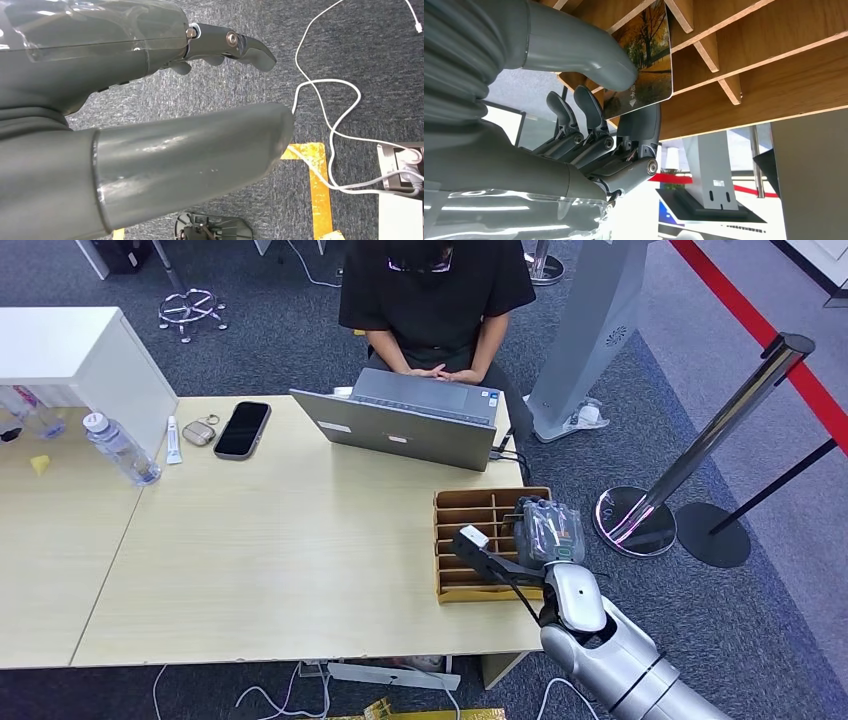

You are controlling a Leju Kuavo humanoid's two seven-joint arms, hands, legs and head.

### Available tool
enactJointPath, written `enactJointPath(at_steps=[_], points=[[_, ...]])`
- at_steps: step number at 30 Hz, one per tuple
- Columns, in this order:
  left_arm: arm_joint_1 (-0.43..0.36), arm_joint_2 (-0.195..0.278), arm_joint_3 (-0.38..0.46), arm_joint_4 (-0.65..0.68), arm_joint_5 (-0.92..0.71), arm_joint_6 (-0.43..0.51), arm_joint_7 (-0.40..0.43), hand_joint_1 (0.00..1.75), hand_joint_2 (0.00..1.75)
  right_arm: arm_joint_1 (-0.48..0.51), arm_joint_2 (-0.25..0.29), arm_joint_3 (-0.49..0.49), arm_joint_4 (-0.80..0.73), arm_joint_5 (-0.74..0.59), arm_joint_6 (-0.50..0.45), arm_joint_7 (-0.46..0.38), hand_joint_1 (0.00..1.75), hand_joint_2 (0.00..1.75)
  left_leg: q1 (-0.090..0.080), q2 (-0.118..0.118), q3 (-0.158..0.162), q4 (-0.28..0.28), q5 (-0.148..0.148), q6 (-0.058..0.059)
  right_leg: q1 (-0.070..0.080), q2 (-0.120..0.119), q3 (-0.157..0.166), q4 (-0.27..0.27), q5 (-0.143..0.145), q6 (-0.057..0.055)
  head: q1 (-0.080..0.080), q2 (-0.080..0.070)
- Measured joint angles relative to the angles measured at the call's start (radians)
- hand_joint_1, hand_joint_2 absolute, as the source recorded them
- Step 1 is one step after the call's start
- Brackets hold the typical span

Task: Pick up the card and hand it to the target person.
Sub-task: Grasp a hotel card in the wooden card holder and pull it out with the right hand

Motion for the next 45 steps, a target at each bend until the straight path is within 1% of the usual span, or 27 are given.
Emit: enactJointPath(at_steps=[8,11,13,21,26,30,33,36,38,45], points=[[0.0,0.0,0.0,0.0,-0.001,0.0,0.0,0.0,0.0,0.0,0.0,0.0,-0.001,-0.007,-0.014,-0.009,1.45,1.75,0.0,0.0,0.0,0.0,0.0,0.0,0.0,0.0,0.0,0.0,0.0,0.0,0.0,0.0],[0.0,0.0,0.0,0.0,-0.001,0.0,-0.001,0.0,0.0,0.0,-0.001,0.0,-0.006,-0.007,-0.02,-0.01,1.55,1.75,0.0,0.0,0.0,0.0,0.0,0.0,0.0,0.0,0.0,0.0,0.0,0.0,0.0,0.0],[0.0,0.0,0.0,0.0,-0.001,0.0,-0.001,0.0,0.0,0.0,-0.003,0.0,-0.011,-0.006,-0.022,-0.009,1.58,1.75,0.0,0.0,0.0,0.0,0.0,0.0,0.0,0.0,0.0,0.0,0.0,0.0,0.0,0.0],[0.0,0.001,0.0,0.0,-0.001,0.0,0.0,0.0,0.0,0.0,-0.029,-0.007,-0.061,0.026,-0.025,0.009,1.58,1.75,0.0,0.0,0.0,0.0,0.0,0.0,0.0,0.0,0.0,0.0,0.0,0.0,0.0,0.0],[0.0,0.001,0.0,0.0,-0.001,0.0,0.0,0.0,0.0,0.0,-0.045,-0.012,-0.102,0.057,-0.027,0.016,1.72,1.75,0.0,0.0,0.0,0.0,0.0,0.0,0.0,0.0,0.0,0.0,0.0,0.0,0.0,0.0],[0.0,0.001,0.0,0.0,-0.001,0.0,0.0,0.0,0.0,-0.001,-0.056,-0.025,-0.135,0.086,-0.039,0.022,1.66,1.75,0.0,0.0,0.0,0.0,0.0,0.0,0.0,0.0,0.0,0.0,0.0,0.0,0.0,0.0],[0.0,0.001,0.0,0.0,-0.001,0.0,0.0,0.0,0.0,-0.005,-0.064,-0.035,-0.16,0.105,-0.048,0.022,1.66,1.75,0.0,0.0,0.0,0.0,0.0,0.0,0.0,0.0,0.0,0.0,0.0,0.0,0.0,0.0],[0.0,0.001,0.0,0.0,-0.002,0.0,0.0,0.0,0.0,-0.016,-0.071,-0.05,-0.185,0.111,-0.055,0.02,1.58,1.75,0.0,0.0,0.0,0.0,0.0,0.0,0.0,0.0,0.0,0.0,0.0,0.0,0.0,0.0],[0.0,0.001,0.0,0.0,-0.004,0.0,0.0,0.0,0.0,-0.026,-0.075,-0.059,-0.195,0.106,-0.061,0.015,1.55,1.75,0.0,0.0,0.0,0.0,0.0,0.0,0.0,0.0,0.0,0.0,0.0,0.0,0.0,0.0],[0.0,0.002,0.0,0.0,-0.021,-0.001,-0.004,0.0,0.0,-0.083,-0.081,-0.084,-0.188,0.025,-0.102,-0.032,1.59,1.75,0.0,0.0,0.0,0.0,0.0,0.0,0.0,0.0,0.0,0.0,0.0,0.0,0.0,0.0]])
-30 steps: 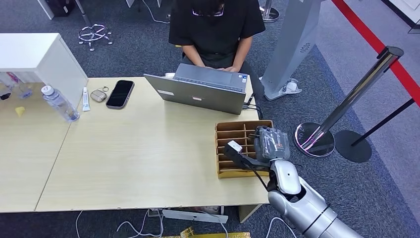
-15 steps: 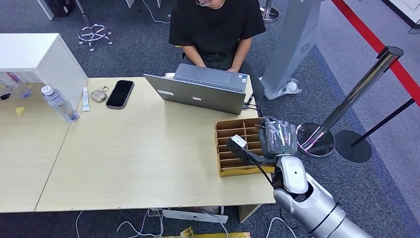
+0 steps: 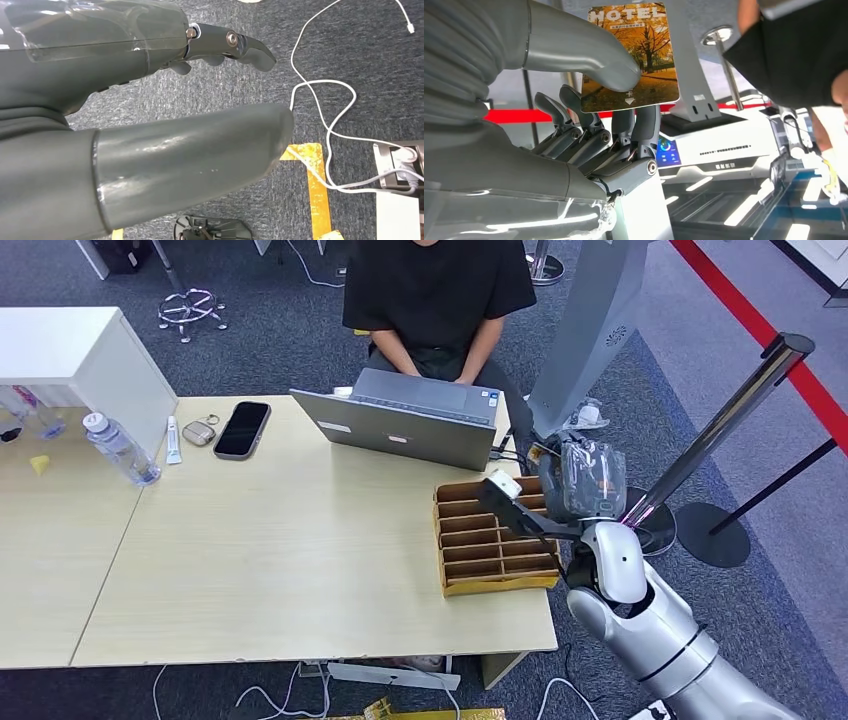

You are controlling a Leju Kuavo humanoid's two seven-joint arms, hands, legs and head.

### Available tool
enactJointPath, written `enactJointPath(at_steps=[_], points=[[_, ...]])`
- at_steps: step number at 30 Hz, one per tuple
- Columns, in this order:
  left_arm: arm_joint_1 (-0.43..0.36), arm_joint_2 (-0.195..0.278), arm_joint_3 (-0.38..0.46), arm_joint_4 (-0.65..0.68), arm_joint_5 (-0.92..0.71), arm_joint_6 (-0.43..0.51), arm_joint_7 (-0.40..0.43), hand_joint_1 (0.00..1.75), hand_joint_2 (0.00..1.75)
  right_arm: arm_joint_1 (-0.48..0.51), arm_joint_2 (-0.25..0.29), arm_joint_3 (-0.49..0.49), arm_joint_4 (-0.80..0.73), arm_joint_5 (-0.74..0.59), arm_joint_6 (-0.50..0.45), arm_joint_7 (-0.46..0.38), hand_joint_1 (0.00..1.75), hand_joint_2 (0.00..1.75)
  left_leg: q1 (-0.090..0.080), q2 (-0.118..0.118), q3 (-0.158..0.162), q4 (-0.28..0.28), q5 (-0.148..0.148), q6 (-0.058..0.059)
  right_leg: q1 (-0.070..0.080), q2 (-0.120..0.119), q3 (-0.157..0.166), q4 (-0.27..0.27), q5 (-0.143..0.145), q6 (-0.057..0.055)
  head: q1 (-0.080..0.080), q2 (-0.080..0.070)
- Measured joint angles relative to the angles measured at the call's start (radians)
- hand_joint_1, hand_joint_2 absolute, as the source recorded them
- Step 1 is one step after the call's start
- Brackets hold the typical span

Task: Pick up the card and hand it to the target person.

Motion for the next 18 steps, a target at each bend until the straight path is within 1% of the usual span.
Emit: enactJointPath(at_steps=[4,8,10,12,18], points=[[0.0,0.0,0.0,0.0,-0.011,-0.002,-0.003,0.0,0.0,-0.035,0.0,-0.002,0.028,-0.08,-0.035,-0.036,1.67,1.75,0.0,0.0,0.0,0.0,0.0,0.0,0.0,0.0,0.0,0.0,0.0,0.0,0.0,0.0],[-0.003,0.0,-0.001,0.0,-0.019,-0.004,-0.002,0.0,0.0,-0.071,0.0,-0.015,0.08,-0.176,-0.096,-0.072,1.66,1.75,0.0,0.0,0.0,0.0,0.0,0.0,0.0,0.0,0.0,0.0,0.0,0.0,0.0,0.0],[-0.004,0.0,-0.001,0.0,-0.024,-0.005,0.001,0.0,0.0,-0.086,0.0,-0.023,0.107,-0.206,-0.124,-0.087,1.62,1.75,0.0,0.0,0.0,0.0,0.0,0.0,0.0,0.0,0.0,0.0,0.0,0.0,0.0,0.0],[-0.005,0.0,-0.001,0.0,-0.027,-0.005,0.003,0.0,0.0,-0.096,0.0,-0.029,0.131,-0.225,-0.143,-0.097,1.57,1.75,0.0,0.0,0.0,0.0,0.0,0.0,0.0,0.0,0.0,0.0,0.0,0.0,0.0,0.0],[-0.009,0.0,-0.001,0.0,-0.038,-0.006,0.018,0.0,0.0,-0.128,0.004,-0.039,0.209,-0.234,-0.202,-0.118,1.58,1.75,0.0,-0.001,0.0,0.0,0.0,0.0,0.0,-0.001,0.0,0.0,0.0,0.0,0.0,0.0]])
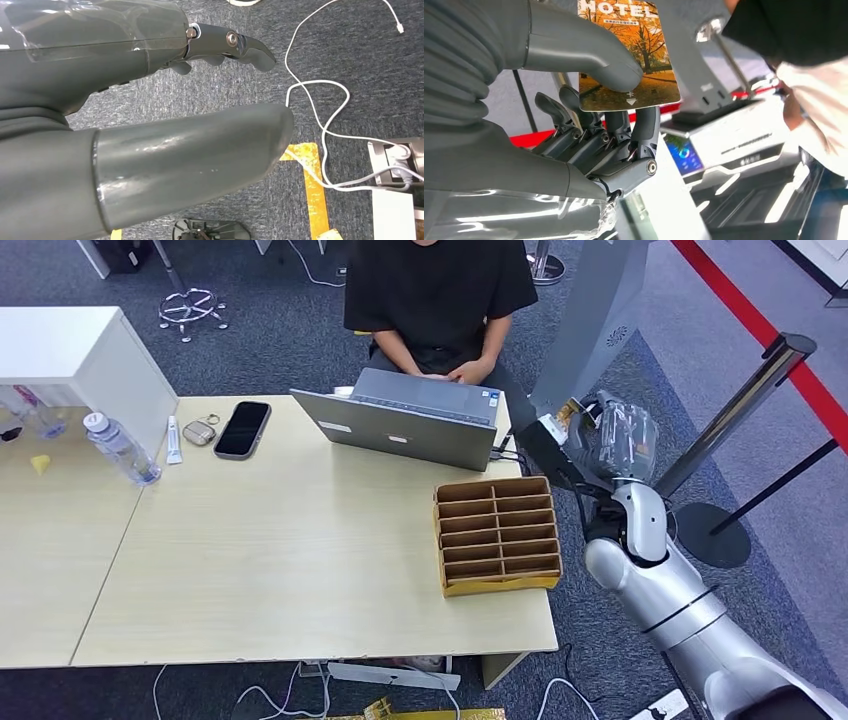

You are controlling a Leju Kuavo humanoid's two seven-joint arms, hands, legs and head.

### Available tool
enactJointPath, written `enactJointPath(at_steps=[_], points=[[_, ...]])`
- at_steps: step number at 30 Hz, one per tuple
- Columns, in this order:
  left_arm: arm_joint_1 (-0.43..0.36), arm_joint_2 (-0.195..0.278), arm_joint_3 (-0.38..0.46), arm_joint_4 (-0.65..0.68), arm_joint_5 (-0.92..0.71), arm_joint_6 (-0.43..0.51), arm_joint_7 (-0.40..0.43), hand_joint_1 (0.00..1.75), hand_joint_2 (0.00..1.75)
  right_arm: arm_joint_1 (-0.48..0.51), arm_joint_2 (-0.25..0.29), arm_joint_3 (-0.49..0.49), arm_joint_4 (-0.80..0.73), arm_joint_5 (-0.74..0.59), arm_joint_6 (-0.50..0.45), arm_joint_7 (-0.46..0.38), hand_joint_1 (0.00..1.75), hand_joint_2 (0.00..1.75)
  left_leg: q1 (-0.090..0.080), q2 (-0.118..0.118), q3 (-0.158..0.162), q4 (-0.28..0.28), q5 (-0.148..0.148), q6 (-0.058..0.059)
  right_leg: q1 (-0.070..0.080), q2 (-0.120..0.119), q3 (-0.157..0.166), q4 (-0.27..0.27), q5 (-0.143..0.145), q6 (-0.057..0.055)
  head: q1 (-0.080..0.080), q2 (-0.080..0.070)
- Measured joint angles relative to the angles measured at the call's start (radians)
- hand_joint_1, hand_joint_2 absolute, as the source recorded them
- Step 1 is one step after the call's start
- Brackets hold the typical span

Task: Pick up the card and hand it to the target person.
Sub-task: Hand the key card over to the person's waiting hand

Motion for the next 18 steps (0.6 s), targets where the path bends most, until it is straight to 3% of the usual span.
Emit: enactJointPath(at_steps=[18], points=[[-0.015,-0.006,-0.005,0.0,-0.024,-0.008,0.02,0.0,0.0,-0.053,0.091,0.032,0.208,0.098,-0.113,-0.054,1.55,1.75,0.0,0.0,0.0,0.0,0.0,0.0,0.0,0.0,0.0,0.0,0.0,0.0,0.0,0.0]])
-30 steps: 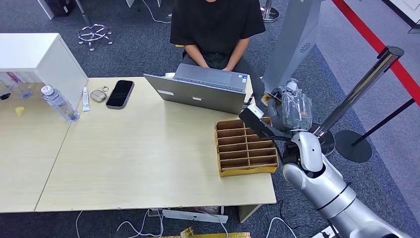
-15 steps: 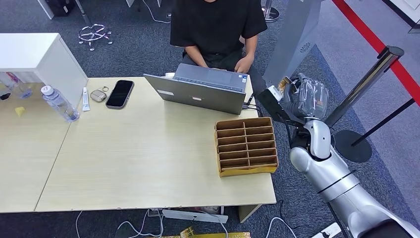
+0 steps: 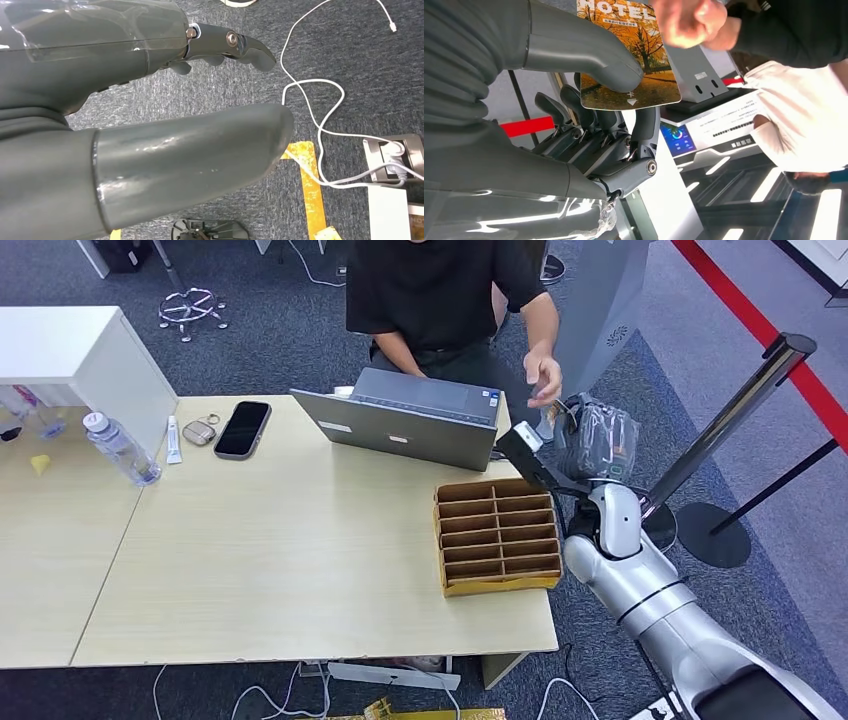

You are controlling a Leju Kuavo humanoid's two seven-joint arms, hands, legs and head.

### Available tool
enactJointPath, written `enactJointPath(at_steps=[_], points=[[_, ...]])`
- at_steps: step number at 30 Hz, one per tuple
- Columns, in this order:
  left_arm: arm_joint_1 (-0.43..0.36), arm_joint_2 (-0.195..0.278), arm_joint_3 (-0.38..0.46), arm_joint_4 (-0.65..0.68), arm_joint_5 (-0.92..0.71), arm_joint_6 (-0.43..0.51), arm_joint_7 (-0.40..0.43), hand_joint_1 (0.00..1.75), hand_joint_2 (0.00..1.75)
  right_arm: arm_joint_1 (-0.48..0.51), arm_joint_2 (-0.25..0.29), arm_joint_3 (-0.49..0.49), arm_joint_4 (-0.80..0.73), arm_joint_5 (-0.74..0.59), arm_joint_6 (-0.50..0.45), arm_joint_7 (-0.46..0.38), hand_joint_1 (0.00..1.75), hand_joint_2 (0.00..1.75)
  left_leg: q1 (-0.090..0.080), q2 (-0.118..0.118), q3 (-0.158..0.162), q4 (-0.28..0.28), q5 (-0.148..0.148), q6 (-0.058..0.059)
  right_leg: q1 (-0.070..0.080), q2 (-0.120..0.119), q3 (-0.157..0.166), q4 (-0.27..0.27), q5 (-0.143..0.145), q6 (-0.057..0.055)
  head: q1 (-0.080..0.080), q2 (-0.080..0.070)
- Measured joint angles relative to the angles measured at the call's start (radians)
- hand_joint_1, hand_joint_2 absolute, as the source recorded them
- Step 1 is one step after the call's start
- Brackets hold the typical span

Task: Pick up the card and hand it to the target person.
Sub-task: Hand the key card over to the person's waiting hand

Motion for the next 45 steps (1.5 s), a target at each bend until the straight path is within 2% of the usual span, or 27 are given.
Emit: enactJointPath(at_steps=[13,16,20,27,28,29,31,32,33,38,45], points=[[-0.001,0.0,-0.013,0.0,-0.003,-0.002,0.004,0.0,0.0,-0.001,0.029,0.017,0.04,0.056,-0.018,-0.009,1.49,1.75,0.0,0.0,0.0,0.0,0.0,0.0,0.0,0.0,0.0,0.0,0.0,0.0,0.0,0.0],[-0.002,0.0,-0.015,0.0,-0.004,-0.002,0.004,0.0,0.0,-0.001,0.032,0.018,0.049,0.062,-0.017,-0.009,1.42,1.75,0.0,0.0,0.0,0.0,0.0,0.0,0.0,0.0,0.0,0.0,0.0,0.0,0.0,0.0],[-0.002,0.0,-0.016,0.0,-0.004,-0.002,0.006,0.0,0.0,-0.001,0.035,0.021,0.061,0.068,-0.013,-0.009,1.17,1.75,0.0,0.0,0.0,0.0,0.0,0.0,0.0,0.0,0.0,0.0,0.0,0.0,0.0,0.0],[-0.003,0.0,-0.016,0.0,-0.004,-0.002,0.007,0.0,0.0,0.0,0.042,0.026,0.086,0.068,-0.004,-0.008,1.17,1.75,0.0,0.0,0.0,0.0,0.0,0.0,0.0,0.0,0.0,0.0,0.0,0.0,0.0,0.0],[-0.003,0.0,-0.016,0.0,-0.004,-0.002,0.007,0.0,0.0,0.0,0.042,0.026,0.089,0.068,-0.004,-0.008,1.08,1.75,0.0,0.0,0.0,0.0,0.0,0.0,0.0,0.0,0.0,0.0,0.0,0.0,0.0,0.0],[-0.003,0.0,-0.016,0.0,-0.004,-0.002,0.007,0.0,0.0,0.0,0.043,0.026,0.091,0.068,-0.004,-0.008,0.87,1.75,0.0,0.0,0.0,0.0,0.0,0.0,0.0,0.0,0.0,0.0,0.0,0.0,0.0,0.0],[-0.003,0.0,-0.016,0.0,-0.004,-0.002,0.007,0.0,0.0,0.0,0.044,0.026,0.096,0.068,-0.003,-0.007,0.29,1.75,0.0,0.0,0.0,0.0,0.0,0.0,0.0,0.0,0.0,0.0,0.0,0.0,0.0,0.0],[-0.003,0.0,-0.016,0.0,-0.003,-0.002,0.007,0.0,0.0,0.0,0.045,0.026,0.098,0.068,0.0,-0.007,0.09,1.75,0.0,0.0,0.0,0.0,0.0,0.0,0.0,0.0,0.0,0.0,0.0,0.0,0.0,0.0],[-0.003,0.0,-0.016,0.0,-0.003,-0.002,0.007,0.0,0.0,0.0,0.045,0.027,0.1,0.067,0.007,-0.007,0.0,1.75,0.0,0.0,0.0,0.0,0.0,0.0,0.0,0.0,0.0,0.0,0.0,0.0,0.0,0.0],[-0.004,0.0,-0.016,0.0,-0.003,-0.002,0.009,0.0,0.0,0.0,0.05,0.035,0.116,0.051,0.047,-0.002,0.0,1.75,0.0,0.0,0.0,0.0,0.0,0.0,0.0,0.0,0.0,0.0,0.0,0.0,0.0,0.0],[-0.004,0.0,-0.016,0.0,-0.002,-0.001,0.006,0.0,0.0,0.004,0.051,0.04,0.123,0.057,0.008,0.011,0.0,1.75,0.0,0.0,0.0,0.0,0.0,0.0,0.0,0.0,0.0,0.0,0.0,0.0,0.0,0.0]])
